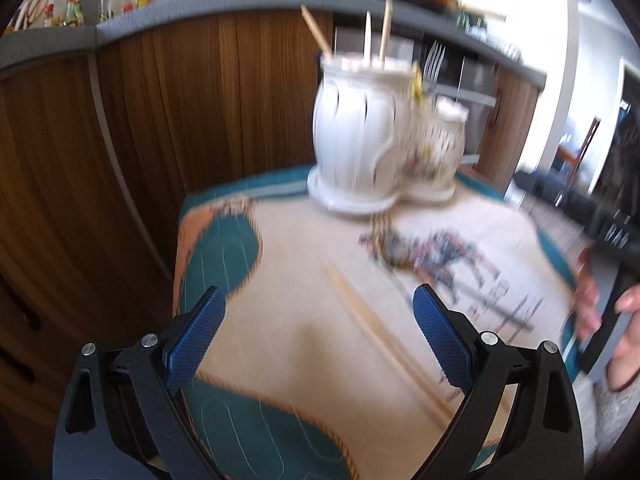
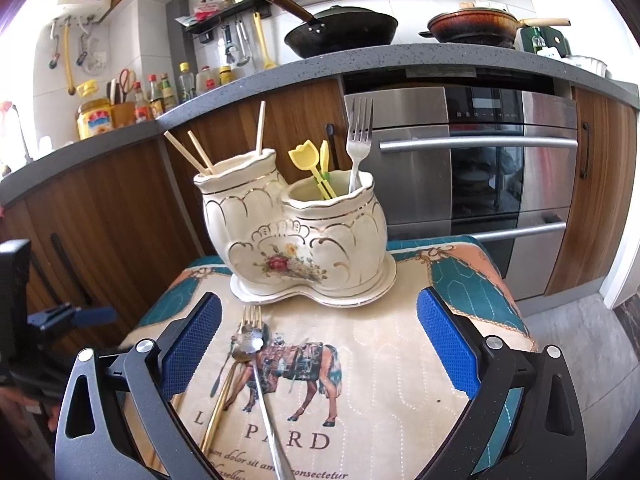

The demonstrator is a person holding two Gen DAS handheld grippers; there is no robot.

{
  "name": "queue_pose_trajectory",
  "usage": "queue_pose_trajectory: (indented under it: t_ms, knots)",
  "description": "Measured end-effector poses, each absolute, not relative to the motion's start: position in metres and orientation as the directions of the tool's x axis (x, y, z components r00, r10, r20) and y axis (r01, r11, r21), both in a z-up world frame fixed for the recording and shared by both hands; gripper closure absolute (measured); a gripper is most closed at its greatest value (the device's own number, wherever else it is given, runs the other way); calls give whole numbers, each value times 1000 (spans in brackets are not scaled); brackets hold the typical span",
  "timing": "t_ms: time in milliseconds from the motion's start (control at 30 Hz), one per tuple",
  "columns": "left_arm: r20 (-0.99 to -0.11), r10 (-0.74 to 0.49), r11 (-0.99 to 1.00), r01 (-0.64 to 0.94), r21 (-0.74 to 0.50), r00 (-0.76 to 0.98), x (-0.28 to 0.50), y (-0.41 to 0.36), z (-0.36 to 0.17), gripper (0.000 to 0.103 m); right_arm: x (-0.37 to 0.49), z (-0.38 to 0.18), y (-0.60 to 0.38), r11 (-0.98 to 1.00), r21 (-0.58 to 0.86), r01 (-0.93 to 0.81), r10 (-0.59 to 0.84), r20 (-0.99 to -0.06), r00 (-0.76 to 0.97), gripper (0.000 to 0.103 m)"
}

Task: Organize utensils
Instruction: 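Move both open tools back down over the remaining utensils on the placemat, then grasp another chopstick with the left tool while the right tool grasps the flower-handled silver spoon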

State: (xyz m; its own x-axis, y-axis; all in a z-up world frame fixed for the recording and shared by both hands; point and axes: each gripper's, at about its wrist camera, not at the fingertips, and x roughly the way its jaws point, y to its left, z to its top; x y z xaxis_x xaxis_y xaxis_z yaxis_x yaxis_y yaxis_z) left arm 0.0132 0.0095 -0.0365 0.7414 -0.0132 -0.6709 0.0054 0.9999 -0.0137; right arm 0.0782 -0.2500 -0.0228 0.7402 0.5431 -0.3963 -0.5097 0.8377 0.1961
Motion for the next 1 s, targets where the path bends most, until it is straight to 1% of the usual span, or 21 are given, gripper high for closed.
queue_pose_trajectory:
  t_ms: [100,200,267,333,400,467,567,600,733,767,867,900,933,1000]
  knots:
    - [-720,-5,1000,7,0,694,15,4,-48,12,77,-22,-250,839,182,-513,540,-394,744,6]
    - [-746,10,1000,10,22,666,14,-3,-55,19,76,-20,-251,837,183,-515,543,-389,744,6]
    - [-761,14,999,15,31,648,15,-7,-60,21,76,-20,-251,836,186,-516,545,-388,743,6]
    - [-774,28,998,21,53,633,16,-13,-63,26,76,-20,-252,836,186,-516,545,-388,743,6]
    - [-785,39,997,26,70,619,17,-15,-67,34,76,-20,-252,835,187,-517,546,-387,743,6]
    - [-786,27,998,24,53,617,18,-15,-67,36,75,-19,-253,834,187,-519,548,-385,742,6]
    - [-792,12,999,26,35,610,19,-13,-67,42,74,-19,-254,835,182,-519,547,-384,744,6]
    - [-795,17,999,29,43,606,19,-13,-67,50,74,-19,-254,835,184,-519,547,-384,744,6]
    - [-809,-15,999,44,13,587,25,-14,-68,60,73,-19,-254,833,181,-523,549,-384,742,6]
    - [-810,-13,999,42,15,587,26,-15,-67,62,73,-19,-253,833,177,-525,549,-385,742,6]
    - [-811,3,999,41,33,586,32,-16,-67,71,72,-19,-252,833,167,-527,547,-386,743,6]
    - [-810,9,998,40,40,586,33,-15,-67,84,72,-19,-251,834,166,-526,546,-387,743,6]
    - [-810,18,998,36,48,586,34,-14,-66,91,72,-19,-251,835,166,-525,545,-388,743,6]
    - [-812,12,999,34,39,584,37,-9,-66,96,73,-19,-252,833,166,-528,547,-392,740,6]
